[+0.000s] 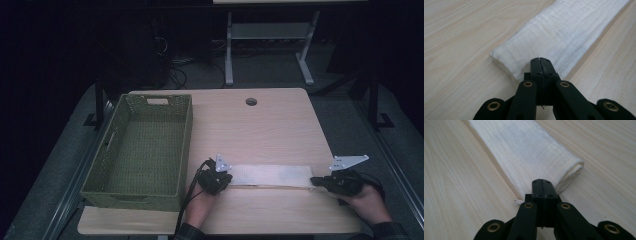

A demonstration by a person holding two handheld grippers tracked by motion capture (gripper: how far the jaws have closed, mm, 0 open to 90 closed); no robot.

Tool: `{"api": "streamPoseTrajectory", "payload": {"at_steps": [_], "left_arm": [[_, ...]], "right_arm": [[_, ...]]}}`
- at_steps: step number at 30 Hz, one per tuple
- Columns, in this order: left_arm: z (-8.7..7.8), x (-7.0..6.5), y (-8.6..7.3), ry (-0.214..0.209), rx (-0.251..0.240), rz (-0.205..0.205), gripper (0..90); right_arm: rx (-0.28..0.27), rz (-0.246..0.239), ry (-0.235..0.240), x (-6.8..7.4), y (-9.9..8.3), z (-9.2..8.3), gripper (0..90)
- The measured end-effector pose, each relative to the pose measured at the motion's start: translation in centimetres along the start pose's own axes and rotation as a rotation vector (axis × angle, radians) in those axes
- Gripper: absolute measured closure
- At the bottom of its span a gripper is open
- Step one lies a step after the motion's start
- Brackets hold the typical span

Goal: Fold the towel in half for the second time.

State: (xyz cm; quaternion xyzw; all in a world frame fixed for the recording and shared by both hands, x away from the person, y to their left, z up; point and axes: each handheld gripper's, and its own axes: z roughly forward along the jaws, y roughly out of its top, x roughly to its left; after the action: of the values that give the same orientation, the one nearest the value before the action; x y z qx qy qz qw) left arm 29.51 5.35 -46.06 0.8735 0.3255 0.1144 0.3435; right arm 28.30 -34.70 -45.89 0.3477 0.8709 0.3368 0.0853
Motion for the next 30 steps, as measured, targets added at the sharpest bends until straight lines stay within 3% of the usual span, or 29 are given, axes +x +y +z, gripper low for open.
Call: {"api": "streamPoseTrajectory", "payload": {"at_steps": [5, 9, 13, 22, 30], "left_arm": [[-0.2, -0.1, 0.9, -0.018, -0.001, -0.017, 74.8], [-0.7, 0.1, 1.6, -0.037, -0.002, 0.032, 58.7], [-1.2, 0.6, 1.7, -0.069, -0.019, 0.020, 47.8], [-1.4, 0.3, 1.4, -0.109, -0.068, 0.041, 38.9], [-1.5, -0.1, 0.8, -0.095, -0.067, 0.046, 35.9]], "right_arm": [[0.000, 0.012, -0.005, 0.1, 0.1, 0.1, 89.7], [0.006, 0.023, -0.016, 0.1, 0.3, 0.1, 89.7], [0.019, 0.036, -0.043, 0.1, 0.8, 0.4, 89.7], [0.031, 0.092, -0.092, -0.3, 1.8, 1.0, 89.7], [0.027, 0.096, -0.109, -1.1, 2.6, 1.6, 89.7]]}}
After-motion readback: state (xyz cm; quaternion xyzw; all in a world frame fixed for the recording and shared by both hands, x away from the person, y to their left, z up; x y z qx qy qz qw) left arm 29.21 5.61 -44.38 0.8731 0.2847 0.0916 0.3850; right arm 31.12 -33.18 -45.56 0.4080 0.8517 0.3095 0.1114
